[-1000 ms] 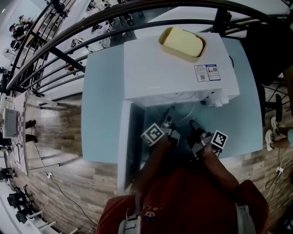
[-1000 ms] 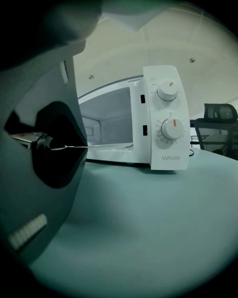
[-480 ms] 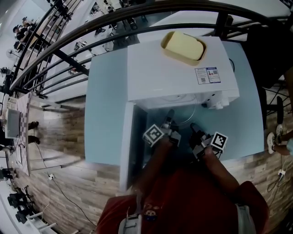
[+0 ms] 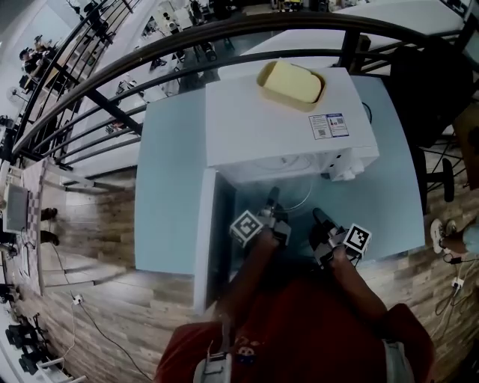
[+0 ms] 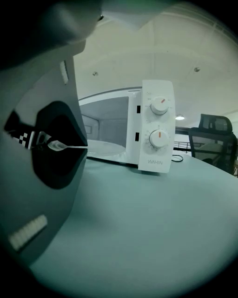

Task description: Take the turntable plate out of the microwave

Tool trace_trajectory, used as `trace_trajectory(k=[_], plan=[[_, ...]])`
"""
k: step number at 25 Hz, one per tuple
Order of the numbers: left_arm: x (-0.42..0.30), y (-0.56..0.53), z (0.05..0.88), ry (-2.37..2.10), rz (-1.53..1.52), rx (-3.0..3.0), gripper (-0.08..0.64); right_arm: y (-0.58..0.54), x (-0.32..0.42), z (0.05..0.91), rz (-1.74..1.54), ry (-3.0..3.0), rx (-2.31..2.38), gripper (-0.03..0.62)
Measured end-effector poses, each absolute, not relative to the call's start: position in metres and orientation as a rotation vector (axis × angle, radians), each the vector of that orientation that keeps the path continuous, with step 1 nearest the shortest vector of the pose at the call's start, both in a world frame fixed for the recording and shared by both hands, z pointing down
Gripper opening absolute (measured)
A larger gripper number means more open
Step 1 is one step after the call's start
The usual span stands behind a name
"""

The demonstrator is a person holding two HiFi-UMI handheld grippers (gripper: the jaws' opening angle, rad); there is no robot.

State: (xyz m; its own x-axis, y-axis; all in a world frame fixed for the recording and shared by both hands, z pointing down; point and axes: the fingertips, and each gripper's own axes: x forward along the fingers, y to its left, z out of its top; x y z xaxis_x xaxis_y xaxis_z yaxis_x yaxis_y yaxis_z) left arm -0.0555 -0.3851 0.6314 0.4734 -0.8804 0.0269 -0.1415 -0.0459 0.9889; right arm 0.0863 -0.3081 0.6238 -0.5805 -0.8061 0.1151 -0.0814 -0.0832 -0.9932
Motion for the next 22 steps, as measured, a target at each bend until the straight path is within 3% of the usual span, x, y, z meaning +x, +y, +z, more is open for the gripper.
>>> trace_trajectory(k=[14,22], plan=[[-0.050,-0.332,0.623,-0.983,-0.678,1.589,0.020,-0.264,0.106,0.610,-1.607,1.889,-1.215,0.006],[-0.033,-0.305,0.598,-0.952,-0.810,1.499,0.020,-0.272,0.129,0.578,-1.417,2.187,-1.317,0.004]])
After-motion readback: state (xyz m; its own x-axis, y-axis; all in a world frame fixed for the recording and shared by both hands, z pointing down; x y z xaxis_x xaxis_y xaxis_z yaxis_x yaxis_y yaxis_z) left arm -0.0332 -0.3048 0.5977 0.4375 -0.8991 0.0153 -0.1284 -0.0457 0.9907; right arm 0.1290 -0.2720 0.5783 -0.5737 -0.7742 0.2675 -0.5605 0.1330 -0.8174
